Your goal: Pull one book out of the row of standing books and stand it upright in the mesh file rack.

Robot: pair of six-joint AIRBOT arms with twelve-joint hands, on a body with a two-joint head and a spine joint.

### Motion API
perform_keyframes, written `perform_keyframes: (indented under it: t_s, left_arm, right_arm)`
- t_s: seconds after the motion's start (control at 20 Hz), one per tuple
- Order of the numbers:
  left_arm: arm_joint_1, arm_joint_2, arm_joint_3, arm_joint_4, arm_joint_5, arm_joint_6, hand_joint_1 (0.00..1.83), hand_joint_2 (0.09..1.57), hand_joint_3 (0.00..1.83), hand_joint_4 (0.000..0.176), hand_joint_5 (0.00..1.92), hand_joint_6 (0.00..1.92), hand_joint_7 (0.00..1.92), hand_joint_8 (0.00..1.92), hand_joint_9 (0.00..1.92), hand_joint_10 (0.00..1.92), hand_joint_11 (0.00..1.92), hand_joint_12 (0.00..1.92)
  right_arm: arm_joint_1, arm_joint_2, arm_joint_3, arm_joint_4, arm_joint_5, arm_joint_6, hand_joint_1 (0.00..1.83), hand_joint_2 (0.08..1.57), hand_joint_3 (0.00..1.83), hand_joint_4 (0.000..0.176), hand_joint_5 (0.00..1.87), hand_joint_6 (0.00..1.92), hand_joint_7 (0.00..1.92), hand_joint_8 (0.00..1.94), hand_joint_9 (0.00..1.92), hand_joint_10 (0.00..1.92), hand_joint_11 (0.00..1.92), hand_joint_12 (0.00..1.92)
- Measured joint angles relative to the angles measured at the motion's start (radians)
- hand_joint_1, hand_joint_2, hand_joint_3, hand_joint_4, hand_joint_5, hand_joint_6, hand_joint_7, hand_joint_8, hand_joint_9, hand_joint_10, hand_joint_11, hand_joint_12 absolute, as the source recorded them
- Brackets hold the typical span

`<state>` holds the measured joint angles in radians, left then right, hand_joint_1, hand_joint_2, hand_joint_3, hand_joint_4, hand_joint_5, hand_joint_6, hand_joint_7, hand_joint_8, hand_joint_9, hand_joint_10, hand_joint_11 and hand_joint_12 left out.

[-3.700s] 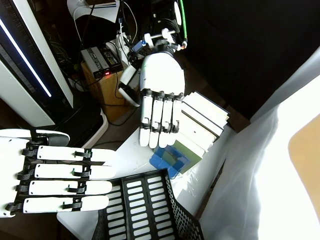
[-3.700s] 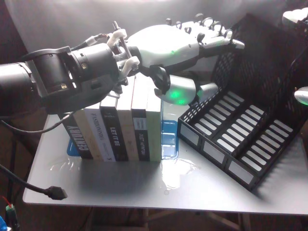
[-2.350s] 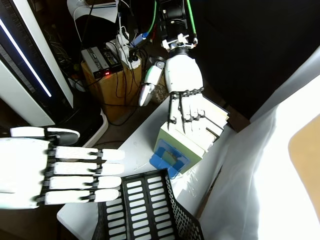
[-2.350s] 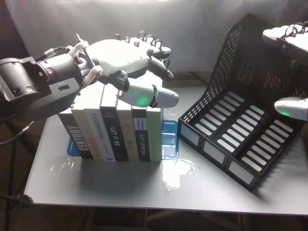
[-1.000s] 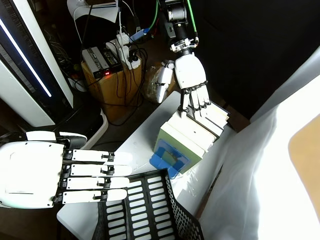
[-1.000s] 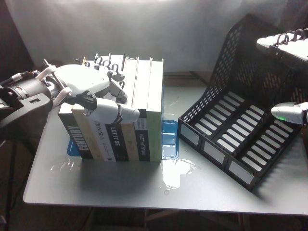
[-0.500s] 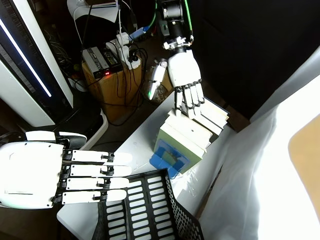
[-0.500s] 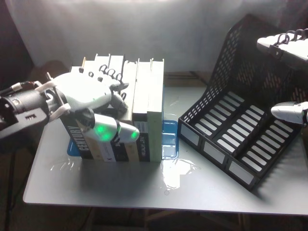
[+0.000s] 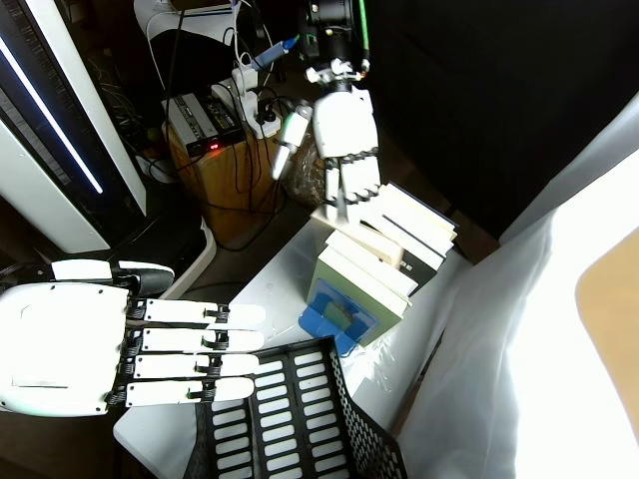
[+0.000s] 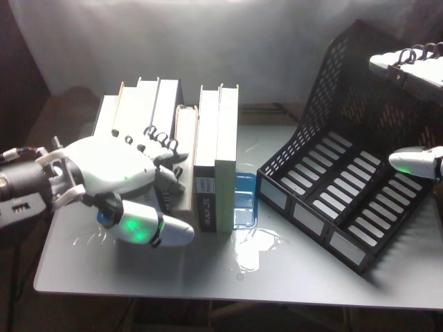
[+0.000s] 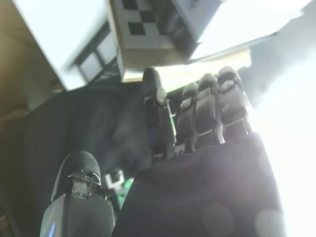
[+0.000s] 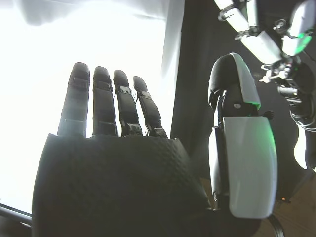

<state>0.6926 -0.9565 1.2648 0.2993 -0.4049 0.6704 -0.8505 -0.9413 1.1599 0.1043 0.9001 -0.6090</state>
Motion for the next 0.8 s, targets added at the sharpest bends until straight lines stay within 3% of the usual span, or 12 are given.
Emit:
perform_keyframes:
  t_s: [0.8]
  left_arm:
    - [0.173,0.026,-0.082,-0.019,-0.153,-0.117,0.0,1.13,0.01,0.0,0.57,0.0,0.04,0.0,0.0,0.0,0.0,0.0]
  right_arm:
    - [-0.003,-0.004,0.0,0.008,0.0,0.003,0.65,1.16,0.0,0.0,0.0,0.0,0.0,0.0,0.0,0.0,0.0,0.0]
